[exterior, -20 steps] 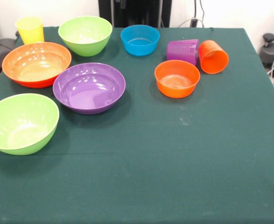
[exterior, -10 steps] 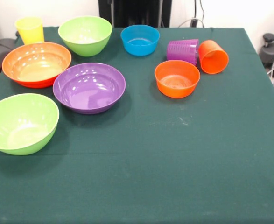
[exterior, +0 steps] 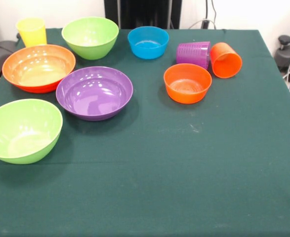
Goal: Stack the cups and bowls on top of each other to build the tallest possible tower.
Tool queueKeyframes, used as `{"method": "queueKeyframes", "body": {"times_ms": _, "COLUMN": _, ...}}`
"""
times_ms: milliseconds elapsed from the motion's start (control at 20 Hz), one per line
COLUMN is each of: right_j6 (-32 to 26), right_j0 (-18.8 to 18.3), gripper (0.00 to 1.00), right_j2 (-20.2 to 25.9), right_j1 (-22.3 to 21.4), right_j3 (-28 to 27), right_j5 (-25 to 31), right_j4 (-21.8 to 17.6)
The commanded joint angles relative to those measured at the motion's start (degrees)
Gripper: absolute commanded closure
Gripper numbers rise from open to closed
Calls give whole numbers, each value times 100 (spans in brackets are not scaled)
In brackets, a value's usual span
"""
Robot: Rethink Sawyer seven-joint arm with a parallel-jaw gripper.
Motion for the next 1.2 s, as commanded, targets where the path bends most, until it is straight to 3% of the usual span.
{"method": "queueKeyframes", "body": {"times_ms": 50, "right_j6": 1042, "right_j0": 75, "gripper": 0, "right_j2": 888, "right_j1": 258, "right_j3": -939, "right_j5": 507, "right_j4": -126}}
{"method": "queueKeyframes", "body": {"times_ms": 450, "right_j6": 868, "right_j0": 339, "gripper": 0, "right_j2": 697, "right_j1": 648, "right_j3": -1049, "right_j5": 199, "right_j4": 215}}
{"method": "queueKeyframes", "body": {"times_ms": 900, "right_j6": 772, "right_j0": 902, "gripper": 0, "right_j2": 455, "right_j1": 945, "right_j3": -916, "right_j5": -197, "right_j4": 591}}
{"method": "queueKeyframes", "body": {"times_ms": 1200, "right_j6": 794, "right_j0": 1042, "gripper": 0, "right_j2": 406, "right_j1": 875, "right_j3": -839, "right_j5": -290, "right_j4": 570}}
